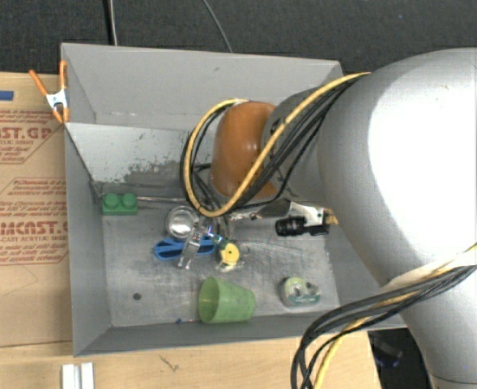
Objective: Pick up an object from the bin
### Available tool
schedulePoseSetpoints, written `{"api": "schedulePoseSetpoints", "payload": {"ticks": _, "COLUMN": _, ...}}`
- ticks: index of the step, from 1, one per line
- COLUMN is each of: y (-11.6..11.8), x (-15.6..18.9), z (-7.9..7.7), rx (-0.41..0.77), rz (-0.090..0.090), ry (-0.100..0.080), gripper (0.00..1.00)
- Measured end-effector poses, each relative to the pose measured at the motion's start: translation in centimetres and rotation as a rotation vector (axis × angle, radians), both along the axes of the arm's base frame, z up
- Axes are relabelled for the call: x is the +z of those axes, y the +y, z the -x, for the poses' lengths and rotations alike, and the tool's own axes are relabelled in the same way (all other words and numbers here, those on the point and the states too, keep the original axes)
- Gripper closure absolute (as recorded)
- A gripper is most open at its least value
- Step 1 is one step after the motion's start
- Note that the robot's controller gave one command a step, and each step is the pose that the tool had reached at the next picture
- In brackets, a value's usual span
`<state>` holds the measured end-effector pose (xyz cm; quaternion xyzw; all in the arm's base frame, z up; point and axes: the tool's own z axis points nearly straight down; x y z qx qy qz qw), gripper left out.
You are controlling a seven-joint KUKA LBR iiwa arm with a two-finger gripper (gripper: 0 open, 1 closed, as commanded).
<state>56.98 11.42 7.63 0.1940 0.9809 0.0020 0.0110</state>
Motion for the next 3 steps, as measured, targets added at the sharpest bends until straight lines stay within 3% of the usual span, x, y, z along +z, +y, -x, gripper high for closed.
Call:
{"api": "schedulePoseSetpoints", "payload": {"ticks": 1, "y": 0.1, "x": 0.2, "z": -0.2, "rx": 0.000, "rz": -0.004, "ry": -0.004, "gripper": 1.00}}
{"api": "schedulePoseSetpoints", "payload": {"ticks": 2, "y": 0.2, "x": 2.1, "z": -0.3, "rx": 0.001, "rz": -0.002, "ry": 0.018, "gripper": 1.00}}
{"api": "schedulePoseSetpoints", "payload": {"ticks": 3, "y": 0.3, "x": 6.0, "z": -0.4, "rx": 0.003, "rz": -0.002, "ry": 0.018, "gripper": 1.00}}
